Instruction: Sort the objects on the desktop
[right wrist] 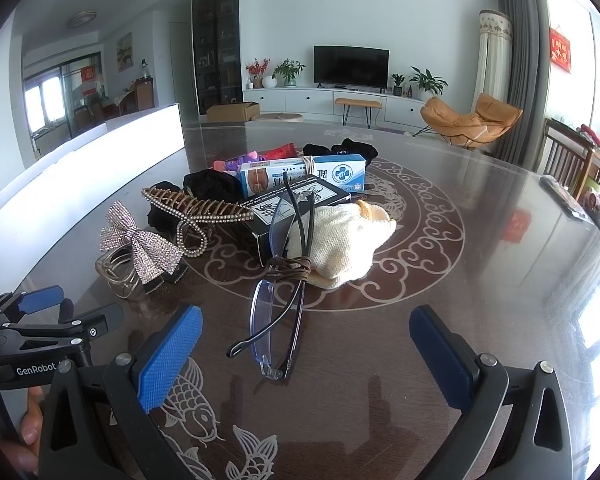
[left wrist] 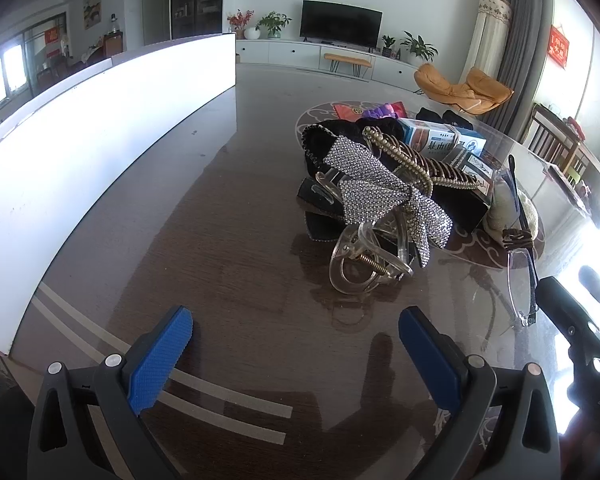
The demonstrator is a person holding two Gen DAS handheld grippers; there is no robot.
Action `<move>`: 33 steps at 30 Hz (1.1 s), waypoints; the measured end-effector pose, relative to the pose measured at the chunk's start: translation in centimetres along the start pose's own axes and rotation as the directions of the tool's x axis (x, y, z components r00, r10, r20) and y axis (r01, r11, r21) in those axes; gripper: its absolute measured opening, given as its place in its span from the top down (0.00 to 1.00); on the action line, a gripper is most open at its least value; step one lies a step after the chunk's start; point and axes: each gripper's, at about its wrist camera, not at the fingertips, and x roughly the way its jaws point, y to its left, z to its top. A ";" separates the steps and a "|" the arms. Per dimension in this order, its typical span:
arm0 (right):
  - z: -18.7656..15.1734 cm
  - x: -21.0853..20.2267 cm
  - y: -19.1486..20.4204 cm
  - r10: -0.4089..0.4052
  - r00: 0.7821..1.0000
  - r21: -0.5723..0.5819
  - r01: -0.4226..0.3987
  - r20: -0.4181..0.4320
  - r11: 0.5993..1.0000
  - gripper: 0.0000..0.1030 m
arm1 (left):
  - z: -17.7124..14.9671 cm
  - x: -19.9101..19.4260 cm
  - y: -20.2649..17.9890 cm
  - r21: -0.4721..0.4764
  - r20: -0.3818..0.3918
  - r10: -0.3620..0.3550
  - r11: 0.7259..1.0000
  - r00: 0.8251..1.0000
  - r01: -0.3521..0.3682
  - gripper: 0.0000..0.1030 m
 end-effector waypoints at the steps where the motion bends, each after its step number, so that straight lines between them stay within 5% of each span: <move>1: -0.1 0.0 0.0 0.000 1.000 0.001 0.000 -0.001 1.000 0.00 | 0.0 0.0 0.0 0.000 0.000 0.001 1.000 1.000 -0.001 0.00; 33: 0.4 0.5 -0.4 0.002 1.000 0.020 -0.002 -0.028 1.000 0.00 | 0.2 -0.1 0.1 -0.010 -0.006 -0.009 1.000 1.000 0.009 0.00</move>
